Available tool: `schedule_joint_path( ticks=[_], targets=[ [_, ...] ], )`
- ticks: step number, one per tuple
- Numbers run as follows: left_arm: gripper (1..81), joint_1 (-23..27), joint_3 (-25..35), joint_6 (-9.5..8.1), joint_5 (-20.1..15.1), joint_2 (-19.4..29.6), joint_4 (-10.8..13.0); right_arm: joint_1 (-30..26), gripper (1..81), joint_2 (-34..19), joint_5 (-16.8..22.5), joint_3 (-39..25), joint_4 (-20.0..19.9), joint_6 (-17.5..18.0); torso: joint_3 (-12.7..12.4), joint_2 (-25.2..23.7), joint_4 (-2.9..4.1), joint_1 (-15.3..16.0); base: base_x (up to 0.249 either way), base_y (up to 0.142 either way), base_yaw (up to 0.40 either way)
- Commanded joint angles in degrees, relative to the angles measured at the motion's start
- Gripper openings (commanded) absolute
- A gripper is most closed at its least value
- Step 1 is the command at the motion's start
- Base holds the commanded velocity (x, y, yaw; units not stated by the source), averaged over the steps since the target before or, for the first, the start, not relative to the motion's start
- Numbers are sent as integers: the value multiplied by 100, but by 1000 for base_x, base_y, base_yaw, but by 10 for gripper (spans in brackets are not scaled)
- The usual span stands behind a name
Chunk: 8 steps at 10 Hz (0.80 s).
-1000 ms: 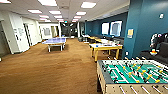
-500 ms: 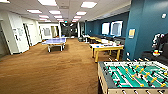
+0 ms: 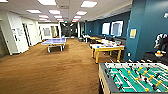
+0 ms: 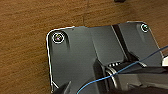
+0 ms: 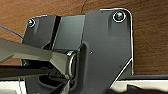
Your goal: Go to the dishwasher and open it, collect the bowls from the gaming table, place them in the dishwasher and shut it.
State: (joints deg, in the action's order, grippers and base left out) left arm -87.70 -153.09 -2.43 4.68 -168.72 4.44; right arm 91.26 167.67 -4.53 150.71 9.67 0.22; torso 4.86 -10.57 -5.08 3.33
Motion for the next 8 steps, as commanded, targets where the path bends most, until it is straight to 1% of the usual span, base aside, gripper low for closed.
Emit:
schedule_joint_path(
  ticks=[1, 8],
  targets=[
    [811, 328, -11, 5, -257, 57, -39, -314, 811, -38, 251, -25, -17, -30, 0, 0, 0, 0, 133, 0, 0],
    [811, 328, -11, 14, -257, 57, -31, -305, 811, -38, 251, 1, -17, -40, 0, -2, 0, -2, 133, 0, 0]
  ],
)
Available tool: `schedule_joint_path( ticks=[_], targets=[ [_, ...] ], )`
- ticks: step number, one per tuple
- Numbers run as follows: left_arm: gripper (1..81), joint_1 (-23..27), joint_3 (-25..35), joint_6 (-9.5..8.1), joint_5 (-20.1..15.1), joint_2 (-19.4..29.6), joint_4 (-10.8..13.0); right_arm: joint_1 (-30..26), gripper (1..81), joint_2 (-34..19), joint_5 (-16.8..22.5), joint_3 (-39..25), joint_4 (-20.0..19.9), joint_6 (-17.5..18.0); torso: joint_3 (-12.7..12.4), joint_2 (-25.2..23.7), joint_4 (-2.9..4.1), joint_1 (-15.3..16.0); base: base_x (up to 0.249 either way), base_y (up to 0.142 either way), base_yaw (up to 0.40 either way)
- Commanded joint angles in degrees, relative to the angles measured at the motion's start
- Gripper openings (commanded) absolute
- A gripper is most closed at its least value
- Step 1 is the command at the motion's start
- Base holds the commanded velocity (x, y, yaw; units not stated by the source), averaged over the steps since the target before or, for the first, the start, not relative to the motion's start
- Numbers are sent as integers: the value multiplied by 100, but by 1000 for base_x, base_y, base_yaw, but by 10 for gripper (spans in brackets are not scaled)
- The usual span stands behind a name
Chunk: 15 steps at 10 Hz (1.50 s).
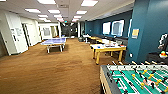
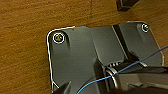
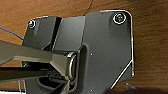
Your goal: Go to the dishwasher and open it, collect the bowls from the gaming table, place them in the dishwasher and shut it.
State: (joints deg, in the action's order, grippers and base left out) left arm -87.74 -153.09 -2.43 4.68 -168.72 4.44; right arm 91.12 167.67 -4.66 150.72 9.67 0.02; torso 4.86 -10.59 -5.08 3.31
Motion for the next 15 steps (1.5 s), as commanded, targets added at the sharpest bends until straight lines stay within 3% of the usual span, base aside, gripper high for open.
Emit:
schedule_joint_path(
  ticks=[1, 15],
  targets=[
    [811, 331, -11, 14, -257, 57, -31, -300, 811, -38, 264, 0, -17, -20, 0, 0, 0, 0, 133, 0, 0],
    [811, 331, -11, 14, -257, 48, -39, -275, 811, -38, 264, 0, -26, -11, 0, 0, 0, -13, 135, 32, 0]
  ],
)
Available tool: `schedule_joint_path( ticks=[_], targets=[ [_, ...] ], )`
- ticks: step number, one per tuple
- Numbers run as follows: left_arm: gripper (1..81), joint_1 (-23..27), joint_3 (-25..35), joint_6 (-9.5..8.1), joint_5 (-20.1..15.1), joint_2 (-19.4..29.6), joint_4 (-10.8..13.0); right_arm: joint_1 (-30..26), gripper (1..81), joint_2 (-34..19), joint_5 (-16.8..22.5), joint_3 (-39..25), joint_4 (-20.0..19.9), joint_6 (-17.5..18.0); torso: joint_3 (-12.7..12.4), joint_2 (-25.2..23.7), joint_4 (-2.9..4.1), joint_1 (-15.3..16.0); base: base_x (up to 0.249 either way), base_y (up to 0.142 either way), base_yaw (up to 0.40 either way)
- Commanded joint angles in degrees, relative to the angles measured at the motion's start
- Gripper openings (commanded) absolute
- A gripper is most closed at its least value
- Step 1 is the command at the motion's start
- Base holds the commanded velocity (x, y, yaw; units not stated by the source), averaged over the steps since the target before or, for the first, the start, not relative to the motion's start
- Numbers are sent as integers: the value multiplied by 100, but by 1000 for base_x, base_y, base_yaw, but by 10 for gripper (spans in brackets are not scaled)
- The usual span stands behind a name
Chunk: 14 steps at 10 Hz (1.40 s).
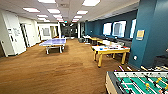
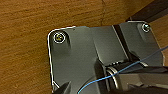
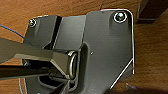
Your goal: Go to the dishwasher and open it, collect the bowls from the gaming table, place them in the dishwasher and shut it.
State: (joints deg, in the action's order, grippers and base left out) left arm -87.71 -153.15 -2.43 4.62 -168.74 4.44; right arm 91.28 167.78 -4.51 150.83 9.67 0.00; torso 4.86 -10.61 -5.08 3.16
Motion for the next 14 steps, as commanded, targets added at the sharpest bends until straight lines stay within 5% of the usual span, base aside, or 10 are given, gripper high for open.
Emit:
schedule_joint_path(
  ticks=[1, 14],
  targets=[
    [811, 329, -5, 14, -251, 51, -39, -290, 811, -49, 249, -11, -26, -9, 0, 0, 0, 0, 144, 0, 0],
    [811, 320, -5, 5, -251, 51, -39, -290, 811, -49, 249, 6, -17, -18, 0, 0, 0, 0, 139, 68, 0]
  ],
)
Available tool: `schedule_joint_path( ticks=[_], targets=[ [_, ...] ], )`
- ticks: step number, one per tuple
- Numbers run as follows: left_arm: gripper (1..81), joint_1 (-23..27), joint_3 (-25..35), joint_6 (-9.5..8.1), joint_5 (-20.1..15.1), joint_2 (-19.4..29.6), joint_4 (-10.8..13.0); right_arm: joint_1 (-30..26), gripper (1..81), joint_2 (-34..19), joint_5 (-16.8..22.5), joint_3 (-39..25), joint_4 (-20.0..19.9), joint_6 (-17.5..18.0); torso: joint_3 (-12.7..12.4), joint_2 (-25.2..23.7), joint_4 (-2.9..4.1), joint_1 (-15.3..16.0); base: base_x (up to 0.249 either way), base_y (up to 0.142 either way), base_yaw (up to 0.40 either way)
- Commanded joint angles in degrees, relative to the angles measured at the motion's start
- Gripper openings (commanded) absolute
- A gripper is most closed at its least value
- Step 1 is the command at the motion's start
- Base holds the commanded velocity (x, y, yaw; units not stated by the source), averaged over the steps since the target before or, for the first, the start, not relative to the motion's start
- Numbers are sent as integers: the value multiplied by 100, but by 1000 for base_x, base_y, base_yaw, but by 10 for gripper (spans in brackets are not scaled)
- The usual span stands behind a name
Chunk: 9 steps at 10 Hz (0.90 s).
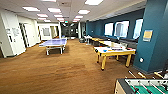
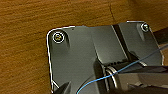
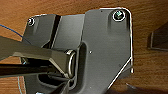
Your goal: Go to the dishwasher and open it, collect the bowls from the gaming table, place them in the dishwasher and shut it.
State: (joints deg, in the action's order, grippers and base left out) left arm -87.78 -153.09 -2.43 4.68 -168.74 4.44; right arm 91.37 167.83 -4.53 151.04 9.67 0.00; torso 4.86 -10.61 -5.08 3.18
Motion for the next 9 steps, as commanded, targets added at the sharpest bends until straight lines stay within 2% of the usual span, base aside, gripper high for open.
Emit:
schedule_joint_path(
  ticks=[1, 7, 9],
  targets=[
    [811, 327, -11, 5, -257, 51, -39, -299, 811, -45, 251, -14, -17, -18, 0, 0, 0, 0, 137, 81, 0],
    [811, 319, -11, 5, -257, 51, -39, -299, 811, -54, 251, -14, -26, -18, 0, 0, 0, -2, 136, 76, 0],
    [811, 319, -11, 5, -257, 42, -39, -299, 811, -45, 251, -14, -35, -9, 0, 0, 0, 0, 136, 0, 0]
  ],
)
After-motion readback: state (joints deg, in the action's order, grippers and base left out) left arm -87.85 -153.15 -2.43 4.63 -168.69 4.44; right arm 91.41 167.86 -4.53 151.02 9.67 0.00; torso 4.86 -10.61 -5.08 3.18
